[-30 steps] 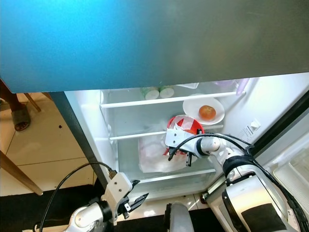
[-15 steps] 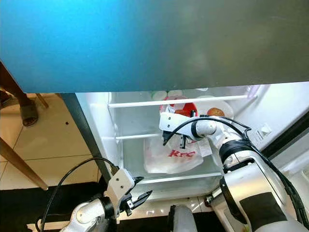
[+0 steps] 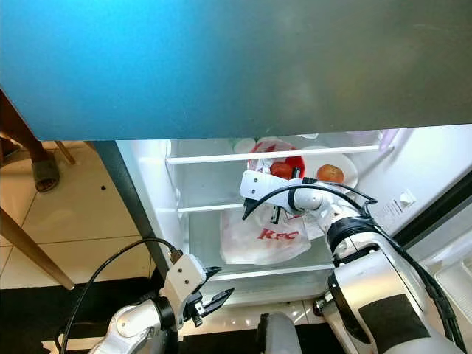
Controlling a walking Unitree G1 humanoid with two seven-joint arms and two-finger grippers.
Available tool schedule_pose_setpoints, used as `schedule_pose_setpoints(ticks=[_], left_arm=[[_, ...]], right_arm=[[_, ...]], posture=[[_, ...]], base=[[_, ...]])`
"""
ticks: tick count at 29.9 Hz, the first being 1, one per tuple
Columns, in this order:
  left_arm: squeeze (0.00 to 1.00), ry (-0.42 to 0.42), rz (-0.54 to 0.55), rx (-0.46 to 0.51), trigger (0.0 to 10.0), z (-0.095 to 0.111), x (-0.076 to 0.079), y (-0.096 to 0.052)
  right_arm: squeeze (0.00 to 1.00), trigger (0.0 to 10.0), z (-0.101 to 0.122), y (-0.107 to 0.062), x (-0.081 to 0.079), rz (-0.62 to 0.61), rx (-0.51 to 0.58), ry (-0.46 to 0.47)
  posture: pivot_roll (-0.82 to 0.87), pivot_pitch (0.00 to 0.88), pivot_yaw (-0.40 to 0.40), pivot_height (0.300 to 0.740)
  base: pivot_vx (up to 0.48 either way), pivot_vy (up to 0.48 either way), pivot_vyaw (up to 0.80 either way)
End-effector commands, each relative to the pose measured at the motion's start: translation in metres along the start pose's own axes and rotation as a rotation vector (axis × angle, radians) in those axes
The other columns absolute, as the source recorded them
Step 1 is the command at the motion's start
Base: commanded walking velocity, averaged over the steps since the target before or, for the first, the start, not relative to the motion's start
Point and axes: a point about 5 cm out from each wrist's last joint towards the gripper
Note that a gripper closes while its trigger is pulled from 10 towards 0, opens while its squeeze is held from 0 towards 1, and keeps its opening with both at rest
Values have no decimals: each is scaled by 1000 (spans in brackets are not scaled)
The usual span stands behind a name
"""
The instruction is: Restocking fridge
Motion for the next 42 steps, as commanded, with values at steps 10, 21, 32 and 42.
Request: schedule_pose_setpoints(ticks=[10, 21, 32, 42], left_arm=[[0, 17, 122, 125, 10000, 39, -22, 10], [0, 38, 82, 141, 10000, 47, -14, 1], [0, 47, 44, 132, 10000, 52, -5, -1], [0, 48, 28, 122, 10000, 54, -1, -3]], right_arm=[[0, 10000, -7, 5, -9, -70, -34, 3], [0, 10000, -10, 3, -3, -131, -45, 35], [0, 10000, -12, -2, 11, -216, -60, 76], [0, 10000, -21, -4, 12, -232, -99, 78]], posture=[[78, 335, -19, 617], [102, 362, -18, 617], [113, 360, -19, 617], [123, 361, -32, 617]], base=[[0, 0, 0], [0, 0, 0], [0, 0, 0], [0, 0, 0]])
Point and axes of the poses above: a point about 5 cm out from each wrist's last joint towards the gripper, its own y axis pointing out of the wrist towards the gripper, its own z axis along the axis of the wrist's last joint, x = y × z, and after that the axes turned 10 degrees about y, right-handed
